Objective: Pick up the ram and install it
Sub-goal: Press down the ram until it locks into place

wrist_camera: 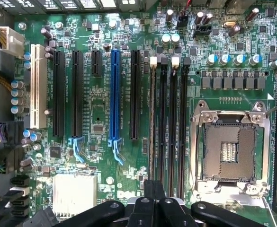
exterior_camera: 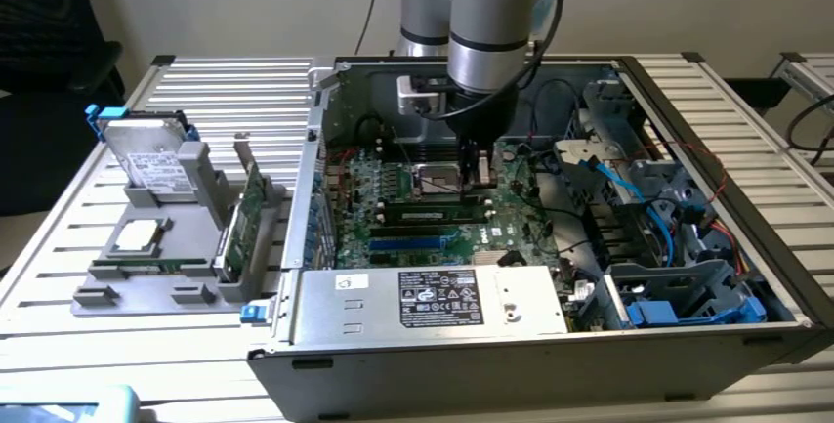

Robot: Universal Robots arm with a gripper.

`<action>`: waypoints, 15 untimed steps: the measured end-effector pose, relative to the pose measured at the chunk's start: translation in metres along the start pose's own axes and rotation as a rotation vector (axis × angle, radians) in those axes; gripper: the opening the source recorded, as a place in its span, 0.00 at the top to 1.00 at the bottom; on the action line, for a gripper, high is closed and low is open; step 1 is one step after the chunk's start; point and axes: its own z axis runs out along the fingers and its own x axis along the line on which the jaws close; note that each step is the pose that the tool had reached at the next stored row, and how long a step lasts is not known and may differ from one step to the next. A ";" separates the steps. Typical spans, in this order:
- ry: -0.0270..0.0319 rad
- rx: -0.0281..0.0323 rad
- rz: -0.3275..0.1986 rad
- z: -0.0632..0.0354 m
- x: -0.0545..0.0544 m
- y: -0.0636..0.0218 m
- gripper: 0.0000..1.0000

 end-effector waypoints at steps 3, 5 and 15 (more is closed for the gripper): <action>0.0007 0.0001 0.001 -0.0005 0.000 0.0053 0.89; 0.0009 0.0002 0.001 -0.0009 0.000 0.0096 0.89; 0.0008 0.0004 0.001 -0.0114 0.001 0.0322 0.89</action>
